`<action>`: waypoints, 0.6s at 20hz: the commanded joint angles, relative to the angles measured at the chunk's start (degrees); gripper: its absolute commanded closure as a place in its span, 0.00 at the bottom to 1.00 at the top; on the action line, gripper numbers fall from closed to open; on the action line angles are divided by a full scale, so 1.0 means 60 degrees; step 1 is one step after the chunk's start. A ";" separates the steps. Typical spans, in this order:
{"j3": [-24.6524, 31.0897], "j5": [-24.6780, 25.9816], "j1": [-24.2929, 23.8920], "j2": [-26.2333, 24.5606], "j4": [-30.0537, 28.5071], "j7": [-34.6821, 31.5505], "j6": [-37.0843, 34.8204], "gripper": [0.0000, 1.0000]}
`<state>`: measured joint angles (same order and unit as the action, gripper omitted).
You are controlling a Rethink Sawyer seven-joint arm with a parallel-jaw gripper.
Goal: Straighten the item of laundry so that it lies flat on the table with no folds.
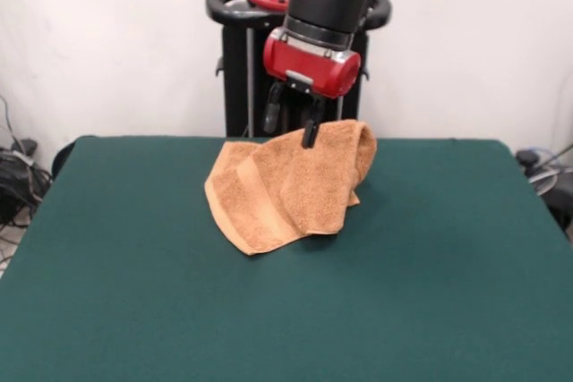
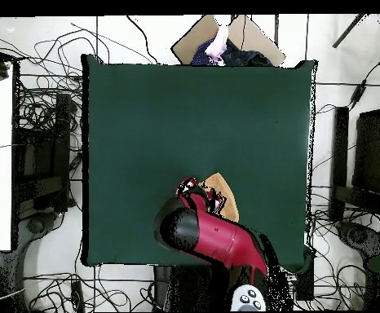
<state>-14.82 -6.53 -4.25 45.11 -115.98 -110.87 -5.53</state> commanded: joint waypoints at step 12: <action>0.1404 -0.0783 -0.0390 -0.1617 -0.0227 -0.2506 0.1708 0.00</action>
<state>-13.29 -7.89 -5.87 42.48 -116.98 -110.87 -1.76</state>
